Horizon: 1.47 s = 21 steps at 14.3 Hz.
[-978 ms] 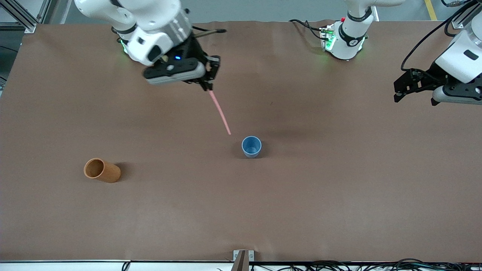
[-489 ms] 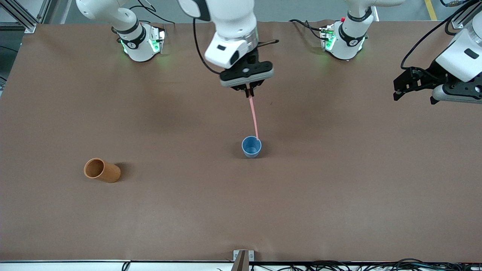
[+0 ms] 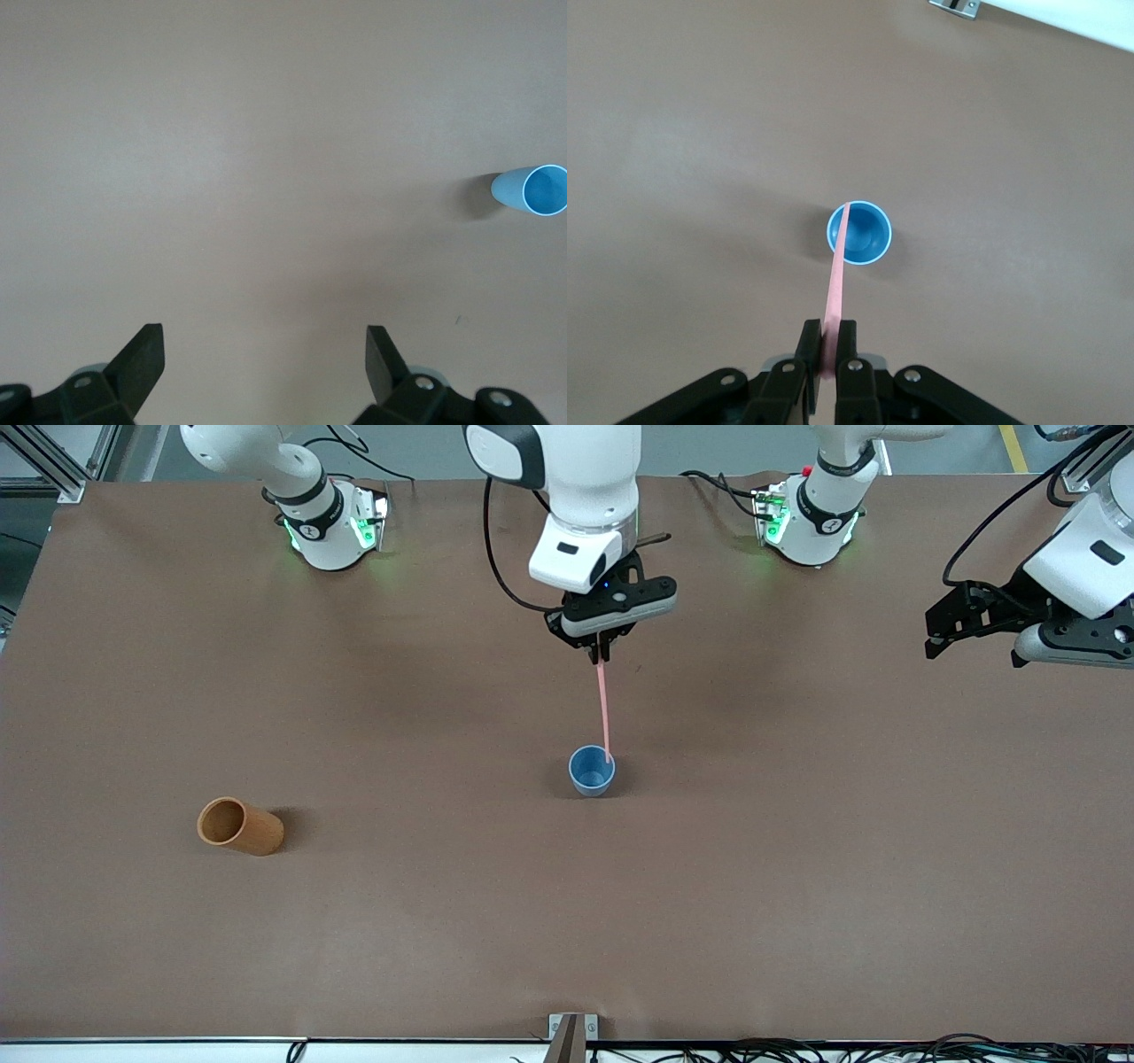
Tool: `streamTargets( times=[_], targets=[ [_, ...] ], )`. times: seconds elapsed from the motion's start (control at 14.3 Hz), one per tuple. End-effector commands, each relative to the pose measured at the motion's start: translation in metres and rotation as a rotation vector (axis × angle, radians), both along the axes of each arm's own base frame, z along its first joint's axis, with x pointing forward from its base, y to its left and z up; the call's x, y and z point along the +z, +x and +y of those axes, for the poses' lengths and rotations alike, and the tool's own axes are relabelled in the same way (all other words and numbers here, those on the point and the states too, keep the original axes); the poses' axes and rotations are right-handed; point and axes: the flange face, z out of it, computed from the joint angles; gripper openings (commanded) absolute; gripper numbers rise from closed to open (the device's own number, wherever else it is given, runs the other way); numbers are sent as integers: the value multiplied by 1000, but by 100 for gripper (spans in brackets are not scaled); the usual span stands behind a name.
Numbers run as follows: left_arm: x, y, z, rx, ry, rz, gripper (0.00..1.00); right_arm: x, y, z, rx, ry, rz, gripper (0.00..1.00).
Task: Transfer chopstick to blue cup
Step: 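Carry the pink chopstick with the right gripper above the blue cup, then lower the chopstick into the blue cup and open the right gripper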
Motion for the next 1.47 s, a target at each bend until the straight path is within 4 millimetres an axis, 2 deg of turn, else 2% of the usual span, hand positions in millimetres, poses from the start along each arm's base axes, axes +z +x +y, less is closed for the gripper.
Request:
streamTargets(
  times=[0.0,0.14,0.28,0.49,0.91,1.05,1.4],
  targets=[
    [4,-2,3,5,-19,9,100,-11,2,3,91,-58,-29,2],
    [5,-2,5,10,-31,9,100,-13,6,6,143,-63,-70,3],
    [5,-1,10,17,-48,11,100,-35,7,5,168,-108,-74,3],
    [5,-2,7,11,-48,11,100,-54,-4,10,188,-138,-48,3],
    [4,-1,8,18,-43,12,100,-67,-10,8,185,-174,-4,6],
    [2,2,9,18,-46,16,100,-77,-11,7,189,-187,5,8],
    [5,6,6,17,-51,7,100,-96,-4,9,234,-197,9,8]
  ],
)
